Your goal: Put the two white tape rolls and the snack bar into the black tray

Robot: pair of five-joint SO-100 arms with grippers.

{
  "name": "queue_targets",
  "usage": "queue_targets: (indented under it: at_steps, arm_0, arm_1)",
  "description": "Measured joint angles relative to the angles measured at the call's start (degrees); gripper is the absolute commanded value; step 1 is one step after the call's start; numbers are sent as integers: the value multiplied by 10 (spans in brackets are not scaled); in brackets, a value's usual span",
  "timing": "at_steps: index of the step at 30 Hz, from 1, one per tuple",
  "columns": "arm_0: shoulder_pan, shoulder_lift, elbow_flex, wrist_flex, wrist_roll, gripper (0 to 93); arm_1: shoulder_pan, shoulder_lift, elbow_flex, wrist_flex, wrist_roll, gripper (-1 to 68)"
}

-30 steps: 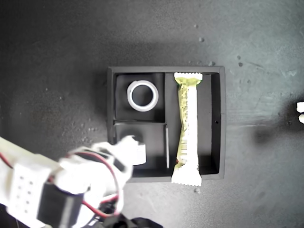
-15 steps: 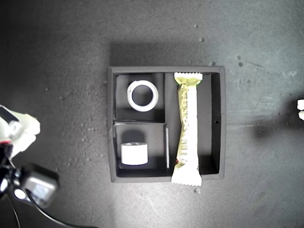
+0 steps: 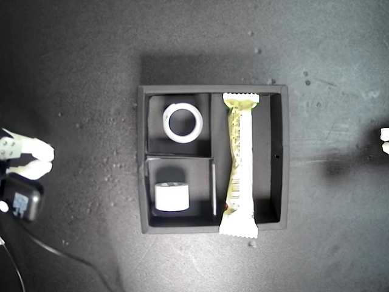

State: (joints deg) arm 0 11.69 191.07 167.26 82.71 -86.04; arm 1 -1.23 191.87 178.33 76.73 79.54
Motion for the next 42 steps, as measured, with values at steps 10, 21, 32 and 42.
queue_targets:
  at_steps: [10, 21, 32, 42]
  arm_0:
    - [19, 0, 91, -54, -22, 1]
    - [-4, 0, 91, -48, -44, 2]
    - [-4, 0, 91, -48, 59, 2]
    - [-4, 0, 91, -48, 72, 2]
  arm_1:
    - [0, 0, 0, 0, 0, 27]
    - [0, 0, 0, 0, 0, 27]
    - [0, 0, 0, 0, 0, 27]
    - [0, 0, 0, 0, 0, 27]
